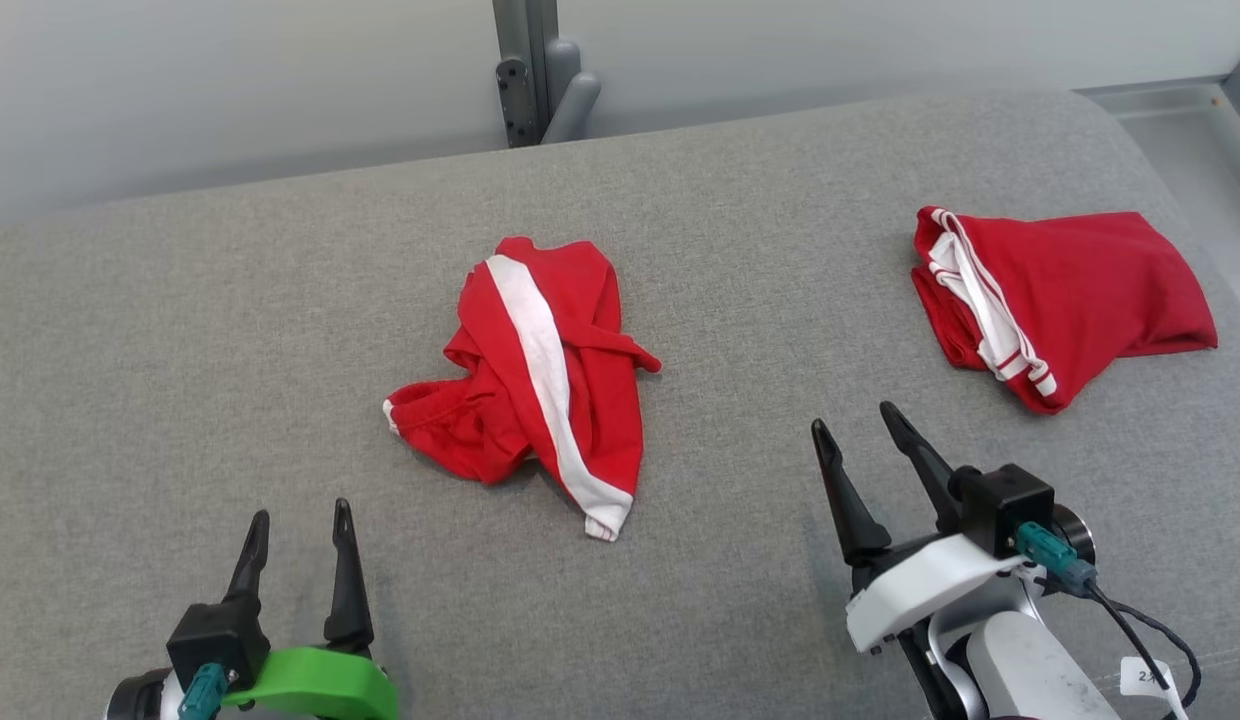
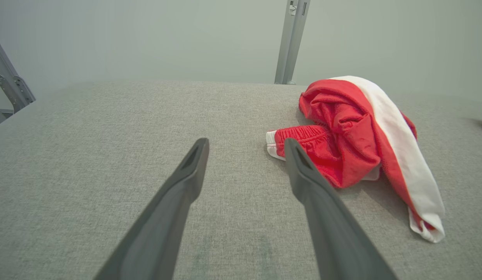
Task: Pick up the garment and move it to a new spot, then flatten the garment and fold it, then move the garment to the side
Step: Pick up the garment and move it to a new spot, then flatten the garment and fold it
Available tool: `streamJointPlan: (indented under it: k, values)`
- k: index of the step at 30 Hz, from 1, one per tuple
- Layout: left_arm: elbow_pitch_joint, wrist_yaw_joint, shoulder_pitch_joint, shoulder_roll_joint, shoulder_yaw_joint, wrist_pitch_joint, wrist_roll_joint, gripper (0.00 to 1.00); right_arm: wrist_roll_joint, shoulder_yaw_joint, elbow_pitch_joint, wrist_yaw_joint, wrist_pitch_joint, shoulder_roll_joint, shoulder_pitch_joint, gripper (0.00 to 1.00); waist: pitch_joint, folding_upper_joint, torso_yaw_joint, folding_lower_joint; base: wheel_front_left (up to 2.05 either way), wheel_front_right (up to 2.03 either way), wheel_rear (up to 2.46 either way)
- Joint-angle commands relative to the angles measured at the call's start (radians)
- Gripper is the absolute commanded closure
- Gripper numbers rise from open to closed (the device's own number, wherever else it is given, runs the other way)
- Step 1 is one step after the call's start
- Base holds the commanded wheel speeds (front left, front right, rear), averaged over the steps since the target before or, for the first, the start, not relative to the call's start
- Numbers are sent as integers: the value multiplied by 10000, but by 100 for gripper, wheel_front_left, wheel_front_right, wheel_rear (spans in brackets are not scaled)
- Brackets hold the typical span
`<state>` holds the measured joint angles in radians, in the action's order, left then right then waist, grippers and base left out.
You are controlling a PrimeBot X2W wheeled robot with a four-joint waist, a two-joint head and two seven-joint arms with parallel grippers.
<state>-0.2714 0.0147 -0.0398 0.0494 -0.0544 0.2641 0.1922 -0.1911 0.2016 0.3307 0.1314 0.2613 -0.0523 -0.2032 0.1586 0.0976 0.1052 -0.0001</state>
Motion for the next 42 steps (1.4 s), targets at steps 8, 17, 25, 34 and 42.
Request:
streamJointPlan:
  k: [8, 17, 25, 34, 42]
  values:
    - [520, 19, 1074, 27, 454, -6, -24, 0, -6, 30, 129, -17, 18, -15, 705, 0, -539, -2, -47, 1, 0, 0, 0]
    - [867, 75, 928, 30, 172, -6, 109, 0, 51, 173, 168, -17, 19, -5, 656, 0, -259, -2, -510, 1, 0, 0, 0]
    - [793, 68, 458, 28, -402, -6, 263, 0, 2, 1020, 626, -17, 18, -136, 205, 0, 454, -2, -1737, 1, 0, 0, 0]
    - [809, 76, 319, 27, -571, -6, 328, 0, -197, 1647, 2068, -17, 19, -241, -493, 0, 884, -2, -3345, 1, 0, 0, 0]
    - [859, 116, 358, 28, -589, -6, 406, 0, -28, 1410, 3351, -17, 9, -411, -920, 100, 976, -2, -3943, 1, 0, 0, 0]
